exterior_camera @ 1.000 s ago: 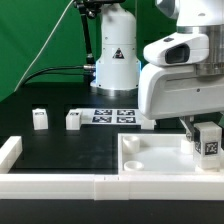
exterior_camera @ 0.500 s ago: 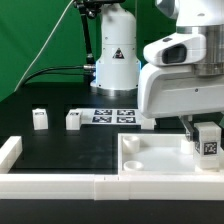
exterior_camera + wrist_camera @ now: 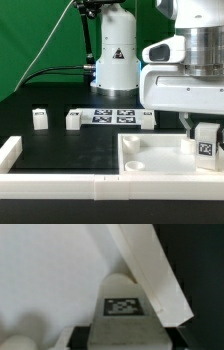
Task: Assemble one leg
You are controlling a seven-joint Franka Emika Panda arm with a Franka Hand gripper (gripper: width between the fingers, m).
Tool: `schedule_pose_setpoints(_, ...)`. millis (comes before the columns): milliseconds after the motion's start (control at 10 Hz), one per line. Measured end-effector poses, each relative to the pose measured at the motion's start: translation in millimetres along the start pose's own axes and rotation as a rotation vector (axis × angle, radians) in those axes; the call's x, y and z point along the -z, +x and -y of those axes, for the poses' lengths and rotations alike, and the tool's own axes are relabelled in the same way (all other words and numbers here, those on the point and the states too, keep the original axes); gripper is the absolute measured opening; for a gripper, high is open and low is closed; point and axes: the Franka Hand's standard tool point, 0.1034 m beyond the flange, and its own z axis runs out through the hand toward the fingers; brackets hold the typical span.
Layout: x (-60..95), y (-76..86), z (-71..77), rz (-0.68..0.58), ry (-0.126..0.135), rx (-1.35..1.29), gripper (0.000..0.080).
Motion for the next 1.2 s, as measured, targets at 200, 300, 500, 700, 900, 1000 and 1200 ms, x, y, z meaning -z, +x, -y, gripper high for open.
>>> schedule_pose_setpoints(200,-0.1,-1.0,0.7,0.001,0.001,-0.283,0.0292)
schedule_pose_setpoints(300,-0.6,-1.9,1.4,0.002,0.0,-0.386,0.0292)
schedule_pose_setpoints(500,-2.2,-4.5,3.3,-0.001,-0.003,-0.656,0.0292)
schedule_pose_setpoints(700,-2.2,-4.9,3.8,0.002,-0.001,-0.711,0.0292)
schedule_pose_setpoints(900,-1.4,-4.4,4.5,0.001,0.001,-0.641,0.0525)
schedule_pose_setpoints(1000,-1.3,-4.4,4.6,0.002,0.001,-0.612,0.061)
schedule_pose_setpoints(1200,-1.3,-4.2,4.5,0.0,0.0,-0.324,0.0641)
